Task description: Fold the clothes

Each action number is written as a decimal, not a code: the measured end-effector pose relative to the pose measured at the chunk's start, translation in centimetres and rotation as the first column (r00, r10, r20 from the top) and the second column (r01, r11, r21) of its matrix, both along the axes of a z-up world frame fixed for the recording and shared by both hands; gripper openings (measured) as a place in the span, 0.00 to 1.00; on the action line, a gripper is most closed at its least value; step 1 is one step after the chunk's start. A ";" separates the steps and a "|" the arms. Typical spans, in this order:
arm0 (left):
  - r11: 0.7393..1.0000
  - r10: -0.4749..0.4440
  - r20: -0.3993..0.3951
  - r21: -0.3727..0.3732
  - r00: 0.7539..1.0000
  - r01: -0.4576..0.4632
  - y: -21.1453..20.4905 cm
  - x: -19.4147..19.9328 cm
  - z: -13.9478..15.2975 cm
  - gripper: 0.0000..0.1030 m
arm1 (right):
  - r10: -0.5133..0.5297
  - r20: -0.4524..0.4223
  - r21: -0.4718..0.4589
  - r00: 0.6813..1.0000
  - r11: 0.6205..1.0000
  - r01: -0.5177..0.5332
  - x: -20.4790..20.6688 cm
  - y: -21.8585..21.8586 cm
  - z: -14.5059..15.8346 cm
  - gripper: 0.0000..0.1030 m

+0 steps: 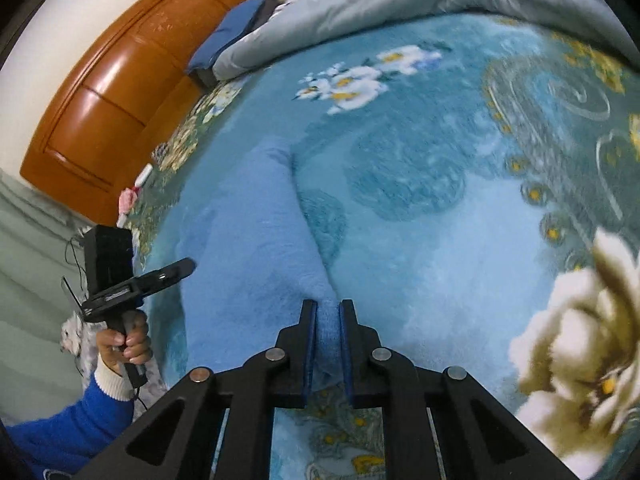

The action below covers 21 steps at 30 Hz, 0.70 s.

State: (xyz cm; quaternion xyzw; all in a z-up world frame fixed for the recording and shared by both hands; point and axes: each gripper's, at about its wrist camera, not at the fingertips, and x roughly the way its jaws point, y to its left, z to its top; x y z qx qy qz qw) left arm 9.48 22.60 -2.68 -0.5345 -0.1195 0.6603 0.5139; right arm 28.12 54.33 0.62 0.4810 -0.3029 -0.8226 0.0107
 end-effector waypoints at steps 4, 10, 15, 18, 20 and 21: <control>0.999 0.031 -0.094 -0.011 0.995 -0.032 -0.1 -1.4 2.1 0.60 | -0.040 -0.051 0.025 0.998 0.999 0.041 1.3 -0.6 0.0 0.18; 0.997 -0.038 -0.080 -0.074 0.996 0.032 3.7 -4.7 1.5 0.62 | -0.336 -0.085 -0.079 0.938 0.941 0.330 5.6 -2.3 -1.5 0.55; 0.968 -0.194 -0.035 -0.171 0.980 0.185 7.9 -5.3 -0.6 0.62 | -0.502 -0.096 -0.215 0.860 0.854 0.474 8.1 -4.8 -3.2 0.55; 0.964 -0.222 -0.052 -0.161 0.974 0.211 8.5 -5.1 -0.6 0.62 | -0.521 -0.106 -0.221 0.847 0.843 0.491 7.6 -5.8 -3.5 0.55; 0.969 -0.216 -0.052 -0.137 0.975 0.208 8.3 -5.0 -0.7 0.61 | -0.535 -0.112 -0.203 0.837 0.837 0.507 7.3 -6.2 -3.6 0.55; 0.971 -0.213 -0.052 -0.124 0.976 0.206 8.2 -4.9 -0.7 0.52 | -0.538 -0.122 -0.209 0.834 0.836 0.508 7.1 -6.3 -3.5 0.55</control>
